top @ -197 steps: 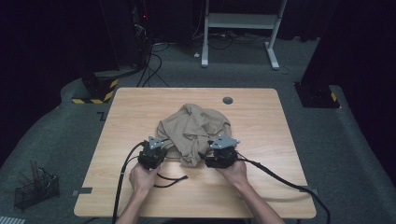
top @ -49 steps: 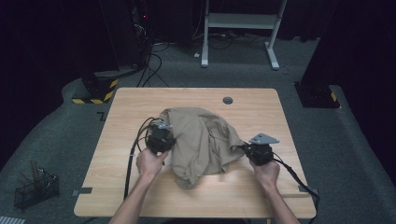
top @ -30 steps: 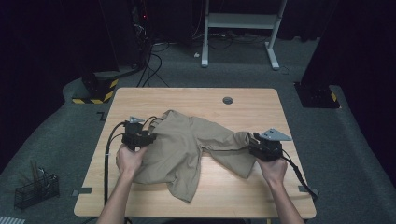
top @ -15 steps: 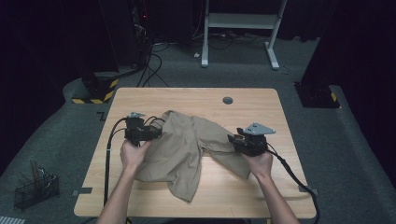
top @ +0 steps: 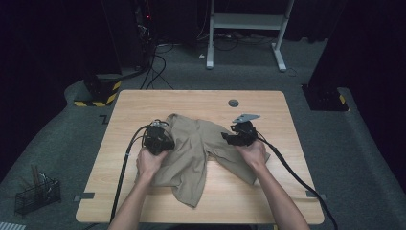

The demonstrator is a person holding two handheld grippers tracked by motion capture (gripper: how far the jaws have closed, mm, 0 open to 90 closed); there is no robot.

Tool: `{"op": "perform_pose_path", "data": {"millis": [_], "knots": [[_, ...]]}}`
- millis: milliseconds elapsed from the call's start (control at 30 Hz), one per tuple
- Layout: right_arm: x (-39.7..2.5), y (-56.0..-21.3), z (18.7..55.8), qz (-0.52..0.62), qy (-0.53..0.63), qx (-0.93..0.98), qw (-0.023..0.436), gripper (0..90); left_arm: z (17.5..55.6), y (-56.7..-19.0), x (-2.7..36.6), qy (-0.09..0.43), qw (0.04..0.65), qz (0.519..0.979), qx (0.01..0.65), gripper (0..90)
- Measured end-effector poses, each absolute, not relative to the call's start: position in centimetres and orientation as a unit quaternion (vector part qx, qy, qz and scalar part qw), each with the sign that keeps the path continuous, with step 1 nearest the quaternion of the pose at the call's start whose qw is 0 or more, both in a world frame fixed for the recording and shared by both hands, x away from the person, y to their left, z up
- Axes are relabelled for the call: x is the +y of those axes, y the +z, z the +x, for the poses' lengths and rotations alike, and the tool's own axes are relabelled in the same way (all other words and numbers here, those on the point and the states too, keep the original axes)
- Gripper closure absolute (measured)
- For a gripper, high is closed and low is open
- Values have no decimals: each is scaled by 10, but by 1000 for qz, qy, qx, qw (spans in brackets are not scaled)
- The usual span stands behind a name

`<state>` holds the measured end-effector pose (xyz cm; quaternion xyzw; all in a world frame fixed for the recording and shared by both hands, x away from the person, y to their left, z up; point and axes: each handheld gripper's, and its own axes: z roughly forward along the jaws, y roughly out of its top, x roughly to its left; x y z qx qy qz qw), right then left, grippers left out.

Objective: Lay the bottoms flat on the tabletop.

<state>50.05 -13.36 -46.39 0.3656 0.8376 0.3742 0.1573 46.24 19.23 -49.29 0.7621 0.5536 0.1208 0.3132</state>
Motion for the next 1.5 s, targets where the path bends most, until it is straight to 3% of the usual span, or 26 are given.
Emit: {"op": "perform_pose_path", "data": {"millis": [300, 333, 467, 500, 767, 867, 1100, 1233, 1400, 1500], "knots": [[-99, -488, 557, 389, 317, 856, 123, 413, 458, -499, 188, 118, 320, 772, 536, 464], [-98, -490, 561, 395, 311, 857, 115, 452, 458, -499, 189, 118, 322, 771, 536, 463], [-96, -499, 565, 397, 283, 869, 83, 849, 461, -502, 186, 101, 341, 763, 540, 459], [-96, -499, 563, 388, 286, 872, 83, 881, 462, -502, 184, 98, 343, 765, 536, 457], [-122, -459, 534, 355, 362, 855, 112, 889, 471, -503, 166, 85, 357, 774, 515, 447], [-131, -453, 524, 352, 366, 856, 101, 890, 472, -503, 156, 84, 357, 786, 497, 464], [-160, -430, 465, 312, 435, 834, 130, 890, 480, -506, 124, 79, 368, 800, 467, 451], [-158, -403, 435, 257, 475, 831, 131, 889, 480, -497, 110, 117, 348, 801, 473, 432], [-135, -438, 411, 214, 410, 882, 91, 887, 475, -476, 140, 101, 408, 748, 514, 391], [-128, -472, 413, 221, 379, 897, 49, 875, 477, -468, 133, 89, 396, 765, 499, 331]]}}
